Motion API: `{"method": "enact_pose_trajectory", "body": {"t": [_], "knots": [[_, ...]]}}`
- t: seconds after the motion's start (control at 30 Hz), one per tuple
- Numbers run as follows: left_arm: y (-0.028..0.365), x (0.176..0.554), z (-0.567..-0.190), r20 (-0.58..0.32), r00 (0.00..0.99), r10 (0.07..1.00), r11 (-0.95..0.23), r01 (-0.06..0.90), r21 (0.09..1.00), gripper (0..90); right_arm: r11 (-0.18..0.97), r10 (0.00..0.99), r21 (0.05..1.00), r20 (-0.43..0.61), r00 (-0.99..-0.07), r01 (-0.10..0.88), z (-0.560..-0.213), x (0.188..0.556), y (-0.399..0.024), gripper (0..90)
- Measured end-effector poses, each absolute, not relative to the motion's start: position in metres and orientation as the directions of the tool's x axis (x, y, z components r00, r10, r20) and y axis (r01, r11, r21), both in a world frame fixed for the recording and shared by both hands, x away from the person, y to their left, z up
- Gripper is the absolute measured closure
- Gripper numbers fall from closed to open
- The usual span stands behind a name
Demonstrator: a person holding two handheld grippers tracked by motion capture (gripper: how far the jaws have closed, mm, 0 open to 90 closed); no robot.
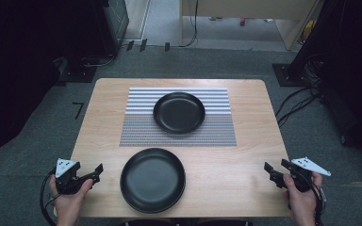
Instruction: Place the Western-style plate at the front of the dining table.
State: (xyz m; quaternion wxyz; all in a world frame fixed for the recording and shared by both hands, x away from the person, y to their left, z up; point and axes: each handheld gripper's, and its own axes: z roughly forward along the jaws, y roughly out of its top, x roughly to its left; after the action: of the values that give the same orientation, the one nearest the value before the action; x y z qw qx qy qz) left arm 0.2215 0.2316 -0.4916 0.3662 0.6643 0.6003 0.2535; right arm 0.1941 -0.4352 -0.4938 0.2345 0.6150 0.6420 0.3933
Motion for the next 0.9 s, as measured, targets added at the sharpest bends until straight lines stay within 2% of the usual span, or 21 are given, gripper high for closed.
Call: {"method": "enact_pose_trajectory", "body": {"t": [0.1,0.27,0.5,0.63,0.9], "knots": [[0.232,0.221,-0.499,-0.079,0.11,0.991,-0.011,0.646,0.763,10.0,-0.048,0.983,0.781,0.147,-0.109,0.622,-0.503,0.189,-0.44,24.1],[0.232,0.221,-0.508,-0.058,0.082,0.995,-0.012,0.67,0.742,10.1,-0.062,0.987,0.757,0.144,-0.073,0.651,-0.517,0.184,-0.446,24.1],[0.229,0.22,-0.512,-0.024,0.087,0.996,-0.041,0.677,0.735,10.0,-0.035,0.993,0.752,0.101,-0.063,0.659,-0.524,0.182,-0.444,23.8],[0.225,0.22,-0.516,0.005,0.092,0.996,-0.067,0.695,0.716,10.3,0.025,0.997,0.743,0.026,-0.067,0.668,-0.525,0.182,-0.436,23.2],[0.225,0.22,-0.518,0.001,0.118,0.993,-0.081,0.678,0.731,11.2,0.024,0.997,0.743,0.032,-0.071,0.669,-0.525,0.183,-0.435,22.6]]}}
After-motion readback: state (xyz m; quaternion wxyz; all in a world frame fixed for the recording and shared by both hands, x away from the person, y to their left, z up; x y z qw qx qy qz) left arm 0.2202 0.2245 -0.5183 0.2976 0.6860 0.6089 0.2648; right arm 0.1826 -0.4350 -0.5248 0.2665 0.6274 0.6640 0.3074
